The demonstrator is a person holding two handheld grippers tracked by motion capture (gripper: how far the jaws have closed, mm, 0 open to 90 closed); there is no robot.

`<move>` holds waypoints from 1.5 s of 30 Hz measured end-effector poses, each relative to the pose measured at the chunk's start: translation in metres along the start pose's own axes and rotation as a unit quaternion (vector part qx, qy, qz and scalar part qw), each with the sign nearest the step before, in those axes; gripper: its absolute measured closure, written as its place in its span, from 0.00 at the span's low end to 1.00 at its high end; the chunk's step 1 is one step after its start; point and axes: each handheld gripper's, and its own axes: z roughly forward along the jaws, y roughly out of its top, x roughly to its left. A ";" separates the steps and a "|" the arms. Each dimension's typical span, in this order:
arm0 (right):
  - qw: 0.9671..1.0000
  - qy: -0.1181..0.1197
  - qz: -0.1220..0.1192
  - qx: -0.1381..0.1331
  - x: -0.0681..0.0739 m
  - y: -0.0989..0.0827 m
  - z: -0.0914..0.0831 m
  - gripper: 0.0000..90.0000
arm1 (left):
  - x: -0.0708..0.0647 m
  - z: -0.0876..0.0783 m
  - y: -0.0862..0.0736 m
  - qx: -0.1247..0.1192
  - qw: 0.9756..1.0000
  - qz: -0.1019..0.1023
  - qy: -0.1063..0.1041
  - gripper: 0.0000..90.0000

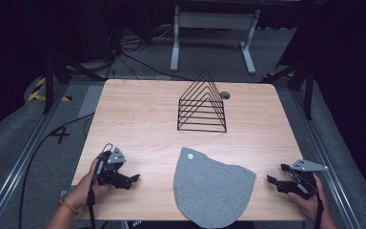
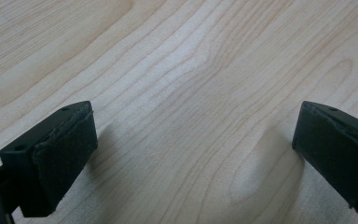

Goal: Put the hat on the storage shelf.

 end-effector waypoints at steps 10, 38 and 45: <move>1.000 -0.004 -0.001 0.000 0.000 0.000 0.000 0.24 | 0.000 -0.002 0.003 0.006 0.999 0.033 -0.026 0.06; 0.969 0.131 -0.207 0.036 0.081 0.058 0.022 0.88 | -0.125 0.061 0.083 0.010 0.966 0.193 -0.173 0.34; 0.960 0.146 -0.230 0.064 0.094 0.058 0.035 0.93 | -0.113 0.062 0.084 0.011 0.971 0.185 -0.149 0.35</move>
